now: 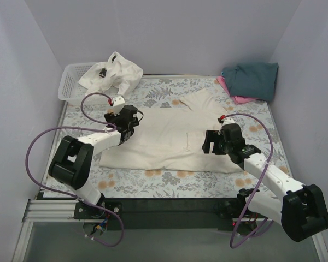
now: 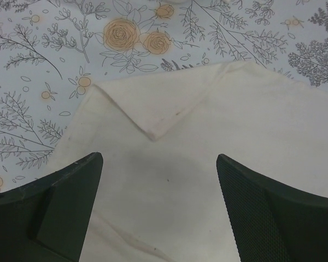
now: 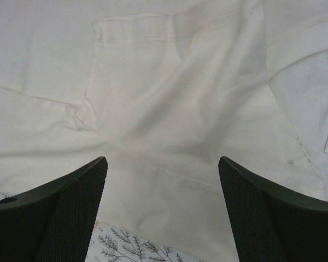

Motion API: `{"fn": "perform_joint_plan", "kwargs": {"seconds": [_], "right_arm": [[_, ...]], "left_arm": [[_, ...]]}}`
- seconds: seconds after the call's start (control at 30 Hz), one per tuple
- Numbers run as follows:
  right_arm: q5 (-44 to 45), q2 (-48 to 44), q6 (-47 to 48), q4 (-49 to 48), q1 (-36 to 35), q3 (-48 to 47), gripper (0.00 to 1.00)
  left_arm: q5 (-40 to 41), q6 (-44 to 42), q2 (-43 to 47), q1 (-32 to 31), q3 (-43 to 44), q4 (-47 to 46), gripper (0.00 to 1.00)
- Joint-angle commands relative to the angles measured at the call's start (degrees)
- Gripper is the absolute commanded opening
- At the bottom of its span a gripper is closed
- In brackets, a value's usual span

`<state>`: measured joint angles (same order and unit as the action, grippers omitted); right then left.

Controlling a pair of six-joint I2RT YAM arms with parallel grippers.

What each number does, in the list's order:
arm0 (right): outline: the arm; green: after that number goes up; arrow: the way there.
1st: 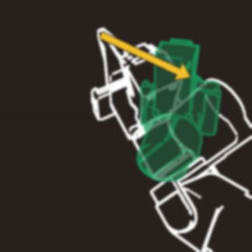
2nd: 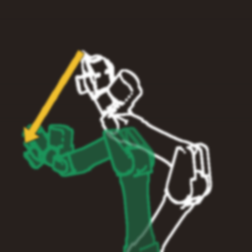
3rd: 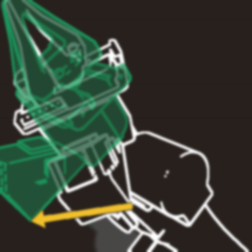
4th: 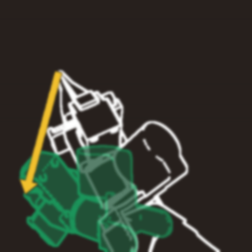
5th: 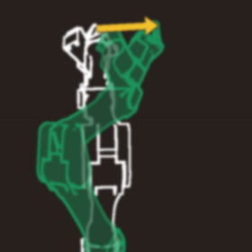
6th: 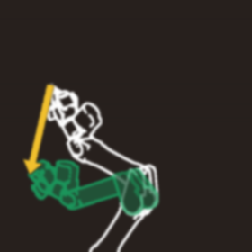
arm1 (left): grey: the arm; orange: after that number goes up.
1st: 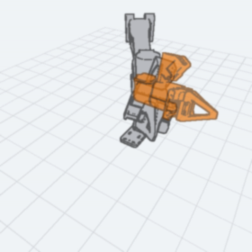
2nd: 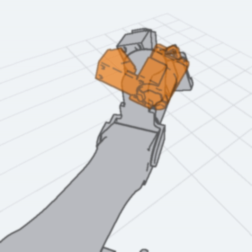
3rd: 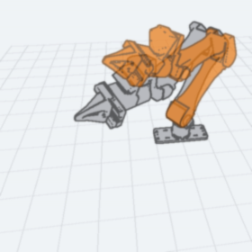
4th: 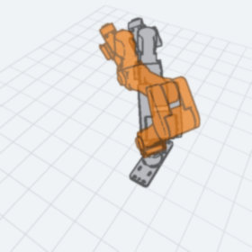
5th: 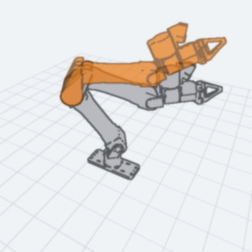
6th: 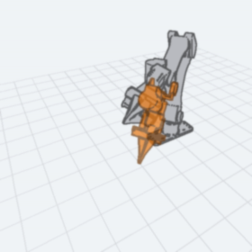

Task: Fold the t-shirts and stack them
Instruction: Fold the tshirt

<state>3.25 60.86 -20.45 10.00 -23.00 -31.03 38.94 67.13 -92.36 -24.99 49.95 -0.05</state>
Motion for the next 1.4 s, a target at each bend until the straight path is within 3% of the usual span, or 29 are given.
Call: {"fn": "perform_joint_plan", "kwargs": {"seconds": [0.0, 0.37, 0.77, 1.07, 1.37], "right_arm": [[0.62, -1.36, 0.85, -0.86, -0.11, 0.44, 0.75], [0.36, -4.17, -0.29, -1.03, -0.11, 1.93, 0.76], [-0.08, -3.73, -1.17, -1.12, -0.11, 2.73, 0.76], [0.01, -3.73, -1.35, -1.3, -0.02, 3.52, 0.76], [-0.35, -3.73, -1.61, -1.82, -0.11, 4.39, 0.76]], "left_arm": [[3.25, -7.18, -0.63, 0.82, 1.55, -4.43, 0.77], [2.02, -13.34, -10.03, 2.93, 7.08, -6.45, 0.72], [-8.79, -13.09, -11.0, 5.3, 6.73, -4.87, 0.67], [-9.06, -12.82, -13.9, 6.1, 9.28, -4.16, 0.63], [-7.83, -12.11, -13.02, 6.27, 7.88, -3.55, 0.5]]}}
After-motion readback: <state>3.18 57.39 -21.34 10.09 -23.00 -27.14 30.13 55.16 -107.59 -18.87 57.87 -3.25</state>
